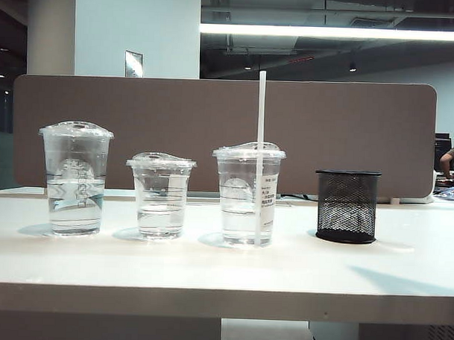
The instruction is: Pick up the straw and insert it into the medium coffee cup.
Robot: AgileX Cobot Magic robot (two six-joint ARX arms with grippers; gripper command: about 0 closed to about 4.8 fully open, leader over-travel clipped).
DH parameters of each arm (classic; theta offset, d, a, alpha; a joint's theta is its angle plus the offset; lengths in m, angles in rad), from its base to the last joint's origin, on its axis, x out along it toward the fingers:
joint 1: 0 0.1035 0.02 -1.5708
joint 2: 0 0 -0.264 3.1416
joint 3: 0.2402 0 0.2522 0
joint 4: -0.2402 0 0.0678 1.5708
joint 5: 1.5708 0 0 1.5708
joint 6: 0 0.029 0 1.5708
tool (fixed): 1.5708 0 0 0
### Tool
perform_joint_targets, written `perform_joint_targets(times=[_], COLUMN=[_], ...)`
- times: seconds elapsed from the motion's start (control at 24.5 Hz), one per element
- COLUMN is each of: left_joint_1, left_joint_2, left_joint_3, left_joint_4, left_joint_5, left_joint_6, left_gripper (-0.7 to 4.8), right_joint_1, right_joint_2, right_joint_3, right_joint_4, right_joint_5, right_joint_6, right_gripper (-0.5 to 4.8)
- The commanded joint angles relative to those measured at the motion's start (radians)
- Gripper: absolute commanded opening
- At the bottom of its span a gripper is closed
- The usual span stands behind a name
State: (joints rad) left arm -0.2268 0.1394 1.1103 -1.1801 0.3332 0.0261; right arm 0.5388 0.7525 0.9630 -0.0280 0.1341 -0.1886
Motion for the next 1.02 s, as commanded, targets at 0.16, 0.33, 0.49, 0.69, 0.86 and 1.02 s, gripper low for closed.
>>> perform_joint_targets(times=[0.16,0.33,0.49,0.69,0.86,1.02], left_joint_1=[0.002,0.002,0.002,0.002,0.001,0.002], left_joint_2=[0.002,0.002,0.002,0.002,0.002,0.002], left_joint_3=[0.001,0.001,0.001,0.001,0.001,0.001], left_joint_4=[0.007,0.007,0.007,0.007,0.007,0.007], left_joint_5=[0.004,0.004,0.004,0.004,0.003,0.004], left_joint_6=[0.0,0.0,0.0,0.0,0.0,0.0], left_gripper=[-0.04,-0.04,-0.04,-0.04,-0.04,-0.04], right_joint_1=[-0.041,-0.041,-0.041,-0.04,-0.045,-0.047], right_joint_2=[-0.3,-0.435,-0.608,-0.751,-0.752,-0.752], right_joint_3=[-0.348,-0.484,-0.645,-0.782,-0.83,-0.876], right_joint_4=[0.152,0.131,0.079,0.024,-0.052,-0.065], right_joint_5=[-0.051,-0.05,-0.05,-0.049,-0.047,-0.04], right_joint_6=[-0.001,0.003,0.04,0.04,0.04,0.04], right_gripper=[-0.03,0.0,0.0,0.0,0.0,0.0])
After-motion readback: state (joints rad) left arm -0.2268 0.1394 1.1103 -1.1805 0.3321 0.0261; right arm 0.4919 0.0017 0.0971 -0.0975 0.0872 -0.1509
